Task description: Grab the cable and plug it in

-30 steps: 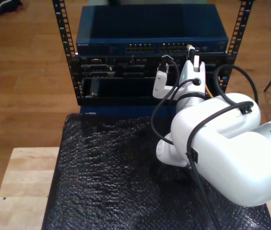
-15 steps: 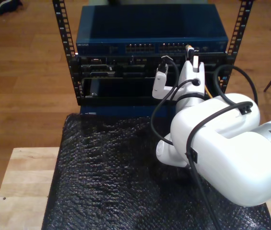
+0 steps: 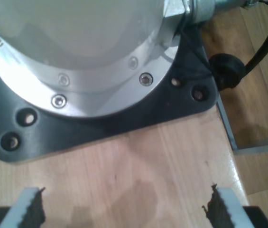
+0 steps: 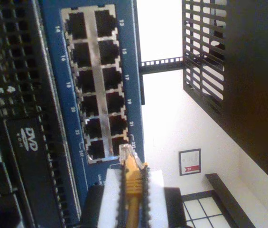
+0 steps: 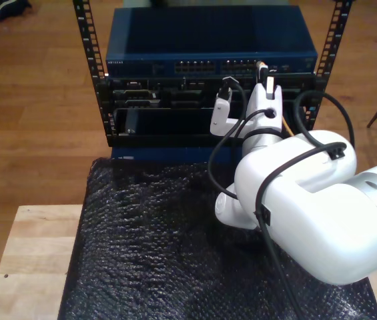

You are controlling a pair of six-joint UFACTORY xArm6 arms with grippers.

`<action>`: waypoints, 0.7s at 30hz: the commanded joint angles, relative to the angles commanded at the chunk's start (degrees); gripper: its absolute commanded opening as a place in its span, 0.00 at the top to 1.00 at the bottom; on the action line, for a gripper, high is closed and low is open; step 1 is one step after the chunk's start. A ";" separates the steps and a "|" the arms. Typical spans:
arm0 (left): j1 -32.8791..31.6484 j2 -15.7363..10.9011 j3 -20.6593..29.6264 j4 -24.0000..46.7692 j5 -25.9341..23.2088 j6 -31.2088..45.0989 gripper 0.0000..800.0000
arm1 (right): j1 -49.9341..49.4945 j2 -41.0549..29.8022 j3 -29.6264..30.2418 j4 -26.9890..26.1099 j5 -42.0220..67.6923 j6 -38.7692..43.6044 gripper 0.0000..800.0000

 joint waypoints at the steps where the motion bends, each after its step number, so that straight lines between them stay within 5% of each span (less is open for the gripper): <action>1: 0.00 0.09 0.00 0.00 0.00 0.00 0.00 | -0.09 0.00 0.00 0.00 0.18 0.00 1.00; 21: -0.09 0.09 0.00 0.00 0.00 0.00 0.00 | -0.18 0.35 -0.62 0.00 0.00 0.00 1.00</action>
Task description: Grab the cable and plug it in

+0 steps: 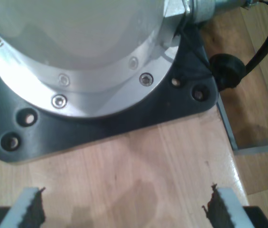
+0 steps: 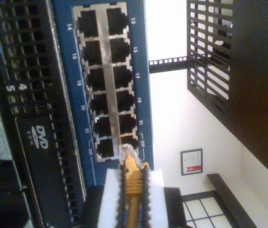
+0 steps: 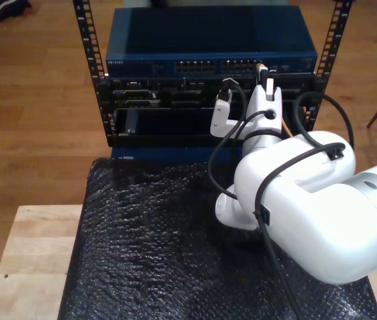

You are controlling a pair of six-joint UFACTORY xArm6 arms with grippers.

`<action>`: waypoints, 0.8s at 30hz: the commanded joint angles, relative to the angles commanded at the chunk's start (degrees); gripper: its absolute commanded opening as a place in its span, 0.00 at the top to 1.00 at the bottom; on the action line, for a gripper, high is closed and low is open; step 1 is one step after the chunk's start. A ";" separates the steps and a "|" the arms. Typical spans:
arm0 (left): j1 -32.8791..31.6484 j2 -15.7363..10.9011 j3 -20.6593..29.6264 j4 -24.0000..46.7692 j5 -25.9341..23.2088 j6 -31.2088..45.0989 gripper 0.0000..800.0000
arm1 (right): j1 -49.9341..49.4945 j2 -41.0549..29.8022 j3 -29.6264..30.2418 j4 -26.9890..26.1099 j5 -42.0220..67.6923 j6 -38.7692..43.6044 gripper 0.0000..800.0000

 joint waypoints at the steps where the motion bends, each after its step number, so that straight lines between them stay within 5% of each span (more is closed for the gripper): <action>1: 0.09 0.00 0.00 0.00 0.00 0.00 0.00 | 0.00 0.00 -0.09 0.00 0.18 0.00 1.00; 24: 0.09 -0.09 0.00 0.00 0.00 0.00 0.00 | -0.70 0.62 -0.62 -1.14 0.18 -0.09 1.00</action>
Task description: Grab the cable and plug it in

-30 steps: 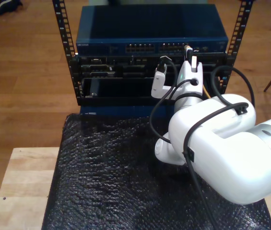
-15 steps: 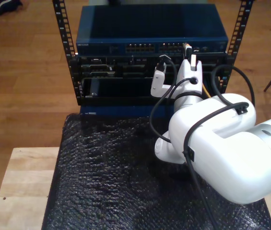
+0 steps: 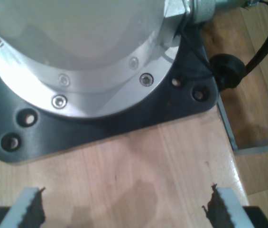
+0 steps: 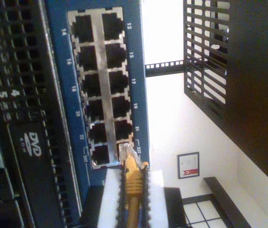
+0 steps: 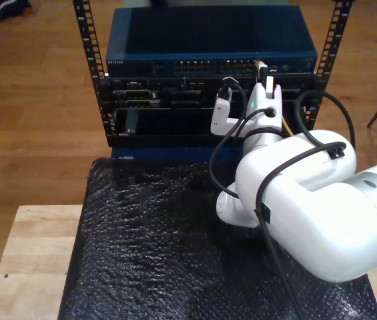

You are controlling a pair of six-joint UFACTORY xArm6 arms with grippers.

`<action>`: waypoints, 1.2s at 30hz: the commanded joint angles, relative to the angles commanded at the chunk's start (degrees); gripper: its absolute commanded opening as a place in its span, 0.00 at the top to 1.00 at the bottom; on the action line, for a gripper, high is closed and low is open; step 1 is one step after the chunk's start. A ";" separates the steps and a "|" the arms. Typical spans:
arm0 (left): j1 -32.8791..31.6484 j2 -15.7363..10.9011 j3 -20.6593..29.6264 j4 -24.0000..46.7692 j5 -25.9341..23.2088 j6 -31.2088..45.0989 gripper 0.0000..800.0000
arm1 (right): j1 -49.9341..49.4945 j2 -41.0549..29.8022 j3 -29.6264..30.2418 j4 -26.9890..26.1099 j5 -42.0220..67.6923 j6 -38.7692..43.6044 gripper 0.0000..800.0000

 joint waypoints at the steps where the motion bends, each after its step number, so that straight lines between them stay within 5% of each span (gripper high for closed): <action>1: -0.09 0.00 0.00 0.00 0.00 0.00 0.00 | 0.00 0.00 0.00 0.00 0.00 0.00 1.00; 36: -0.09 0.09 0.00 0.00 0.00 0.00 0.00 | 0.00 1.67 -2.90 -1.58 1.67 0.00 1.00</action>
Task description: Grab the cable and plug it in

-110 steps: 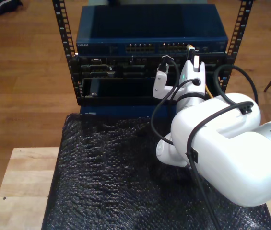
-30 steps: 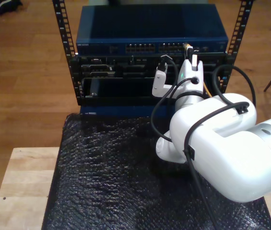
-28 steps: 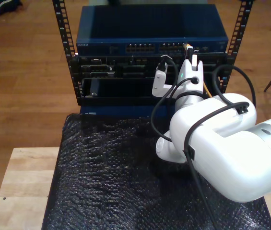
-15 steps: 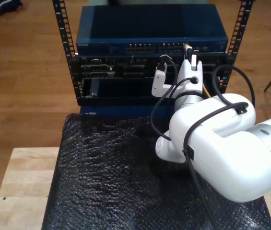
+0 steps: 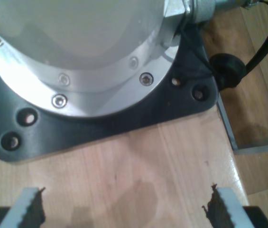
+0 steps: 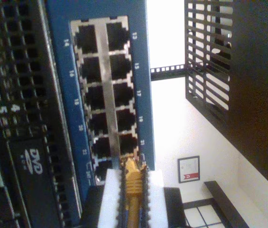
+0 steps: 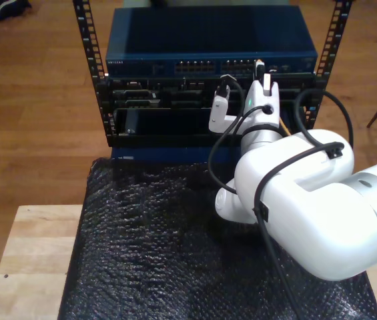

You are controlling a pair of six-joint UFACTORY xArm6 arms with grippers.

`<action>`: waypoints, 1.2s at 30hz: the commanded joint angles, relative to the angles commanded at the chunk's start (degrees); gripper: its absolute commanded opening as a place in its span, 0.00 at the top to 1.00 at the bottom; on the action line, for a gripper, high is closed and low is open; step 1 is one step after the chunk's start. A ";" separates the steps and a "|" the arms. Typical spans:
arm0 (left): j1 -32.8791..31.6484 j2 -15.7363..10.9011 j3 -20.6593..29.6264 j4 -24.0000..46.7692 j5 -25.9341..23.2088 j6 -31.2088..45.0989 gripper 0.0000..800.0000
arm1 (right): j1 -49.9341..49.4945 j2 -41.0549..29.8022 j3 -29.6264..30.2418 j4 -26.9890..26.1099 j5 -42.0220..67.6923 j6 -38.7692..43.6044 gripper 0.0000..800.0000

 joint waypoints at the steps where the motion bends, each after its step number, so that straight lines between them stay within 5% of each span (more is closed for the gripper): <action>1: 0.00 -0.09 0.00 0.00 0.00 0.00 0.00 | 0.00 0.09 -0.18 0.00 0.00 0.00 1.00; 14: 0.09 0.00 0.00 0.00 0.00 0.00 0.00 | -0.26 0.35 -0.62 0.00 -0.09 0.18 1.00; 21: 0.00 0.00 0.00 0.09 0.00 0.00 0.00 | -0.62 0.09 -0.53 0.00 0.00 0.18 0.75; 36: 0.09 0.00 0.00 0.00 0.00 0.00 0.00 | -0.44 -4.48 4.22 -1.23 1.14 0.35 0.66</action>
